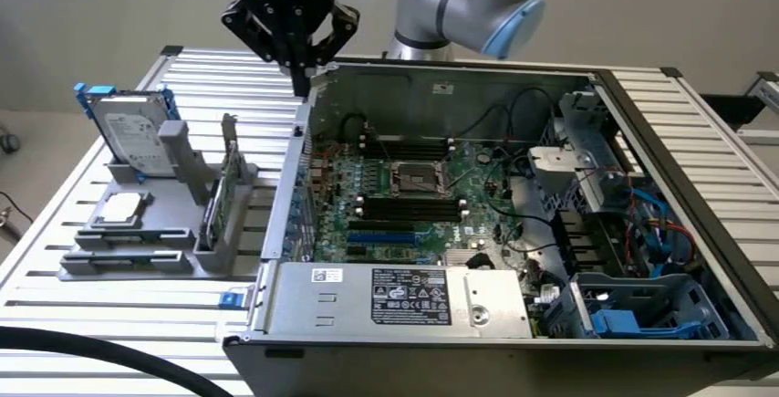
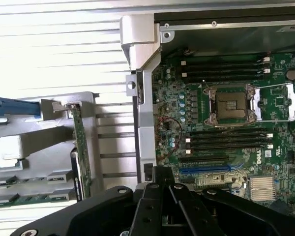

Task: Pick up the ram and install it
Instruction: 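Reach for the ram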

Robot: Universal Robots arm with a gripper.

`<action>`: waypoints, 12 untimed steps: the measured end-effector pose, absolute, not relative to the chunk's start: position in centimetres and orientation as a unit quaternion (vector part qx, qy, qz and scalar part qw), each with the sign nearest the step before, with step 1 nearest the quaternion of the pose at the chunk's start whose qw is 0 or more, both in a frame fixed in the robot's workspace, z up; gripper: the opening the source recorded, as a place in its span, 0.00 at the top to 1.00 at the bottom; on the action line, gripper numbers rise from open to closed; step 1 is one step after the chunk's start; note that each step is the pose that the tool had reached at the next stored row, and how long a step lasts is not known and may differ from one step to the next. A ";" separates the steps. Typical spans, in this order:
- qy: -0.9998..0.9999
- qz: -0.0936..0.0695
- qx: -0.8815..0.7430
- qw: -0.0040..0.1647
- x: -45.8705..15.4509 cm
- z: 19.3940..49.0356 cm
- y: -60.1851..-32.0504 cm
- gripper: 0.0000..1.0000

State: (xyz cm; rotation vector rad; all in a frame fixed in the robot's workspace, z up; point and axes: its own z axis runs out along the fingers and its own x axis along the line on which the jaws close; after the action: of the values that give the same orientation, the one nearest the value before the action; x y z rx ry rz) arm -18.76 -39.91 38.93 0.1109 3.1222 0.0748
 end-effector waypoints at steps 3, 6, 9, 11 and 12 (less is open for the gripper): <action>0.999 0.024 0.035 0.008 -20.1 38.8 -39.9 0.89; 0.999 0.024 0.035 0.008 -21.5 38.7 -40.0 0.89; 0.999 0.024 0.035 0.008 -22.9 38.5 -40.0 0.89; 0.999 0.024 0.035 0.008 -23.8 38.4 -40.1 0.89; 0.999 0.024 0.035 0.008 -24.2 38.3 -40.1 0.89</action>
State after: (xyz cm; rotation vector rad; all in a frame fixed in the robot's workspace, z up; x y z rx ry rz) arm -24.22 -40.08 38.34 0.1107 3.1222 0.0749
